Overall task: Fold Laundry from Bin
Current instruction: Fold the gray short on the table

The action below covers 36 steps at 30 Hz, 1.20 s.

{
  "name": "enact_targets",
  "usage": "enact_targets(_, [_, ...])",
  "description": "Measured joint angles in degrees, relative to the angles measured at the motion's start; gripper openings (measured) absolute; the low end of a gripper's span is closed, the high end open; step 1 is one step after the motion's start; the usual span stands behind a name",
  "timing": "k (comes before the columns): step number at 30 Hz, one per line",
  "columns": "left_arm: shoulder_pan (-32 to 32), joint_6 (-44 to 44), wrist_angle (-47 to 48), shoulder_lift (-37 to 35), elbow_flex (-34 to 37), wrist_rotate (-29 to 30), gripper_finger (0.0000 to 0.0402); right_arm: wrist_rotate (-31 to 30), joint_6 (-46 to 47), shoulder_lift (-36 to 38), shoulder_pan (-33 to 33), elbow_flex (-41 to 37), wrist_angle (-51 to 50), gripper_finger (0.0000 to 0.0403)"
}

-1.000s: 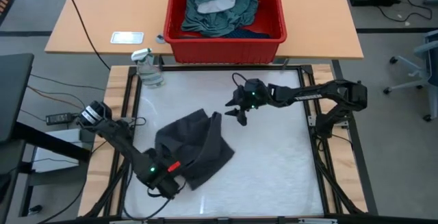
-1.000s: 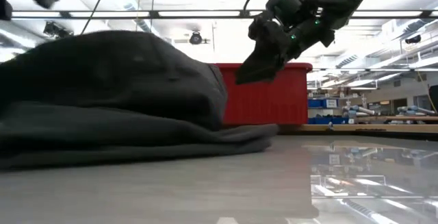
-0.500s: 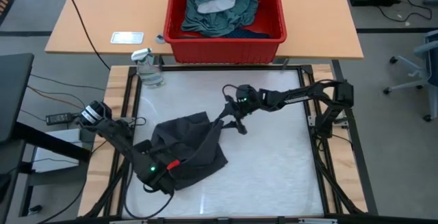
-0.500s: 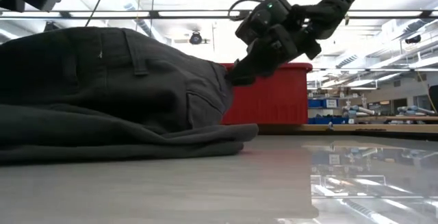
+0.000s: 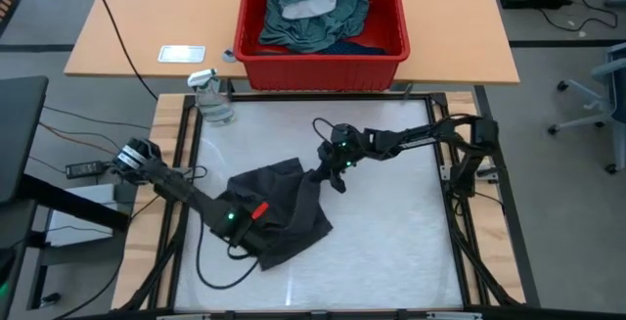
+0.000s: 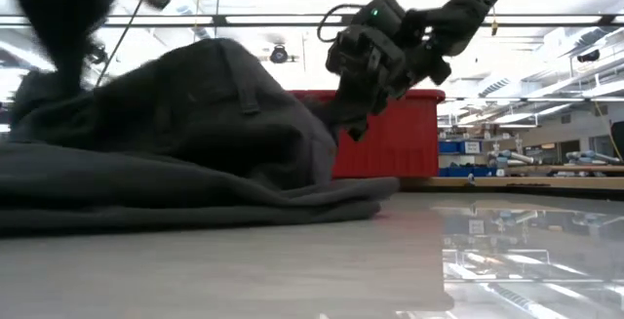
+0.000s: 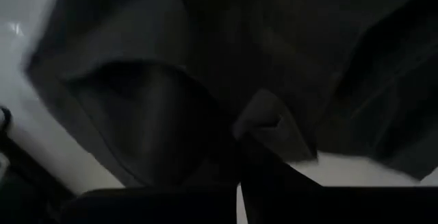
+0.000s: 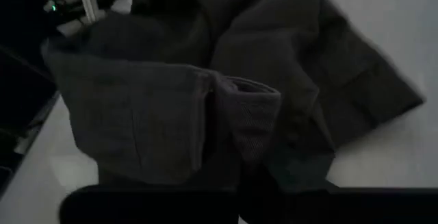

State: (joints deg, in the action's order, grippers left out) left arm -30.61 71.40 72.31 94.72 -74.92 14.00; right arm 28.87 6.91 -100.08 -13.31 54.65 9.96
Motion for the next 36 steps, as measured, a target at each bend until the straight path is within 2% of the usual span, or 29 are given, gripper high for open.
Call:
enact_targets(3, [2.25,-0.89,2.70,-1.10,-3.31,5.18,0.0002,-6.48,-0.59,5.93,-1.23,0.00,-6.10,0.0016])
enact_targets(6, [5.34,-5.89,5.55,-2.18,-6.65,10.01,0.0002,-14.79,-3.17,13.62,-2.49,0.00,-12.54,0.0015])
enact_targets(12, [17.65,-23.47,5.91,-4.60,-12.11,18.69,0.0001,-34.25,-11.55,28.60,-4.48,0.61,-19.47,0.0015])
enact_targets(17, [31.16,-44.11,-1.16,-4.91,-20.33,18.73,0.0001,-48.12,-16.34,36.53,-5.82,7.93,-28.42,0.0015])
enact_targets(23, [42.30,-62.73,-10.08,-4.90,-34.23,16.06,0.0000,-58.02,-24.03,39.99,-7.12,17.41,-32.08,0.0015])
enact_targets(26, [46.03,-66.07,-10.76,-4.99,-41.21,11.98,0.0000,-59.88,-23.80,40.18,-7.83,21.73,-34.61,0.0015])
enact_targets(28, [47.14,-65.95,-10.19,-5.17,-43.79,7.42,0.0000,-59.80,-18.78,40.39,-7.50,23.82,-39.73,0.0015])
enact_targets(30, [46.98,-64.92,-6.89,-5.20,-44.53,3.20,0.0000,-57.85,-9.96,40.43,-6.28,24.68,-47.86,0.0015])
enact_targets(33, [44.69,-60.21,0.42,-5.05,-40.88,-2.04,0.0000,-49.71,6.82,40.25,-4.13,23.45,-62.69,0.0015])
enact_targets(36, [39.84,-54.11,4.12,-5.12,-31.67,-5.08,0.0000,-43.39,22.71,40.52,1.40,18.80,-73.01,0.0015])
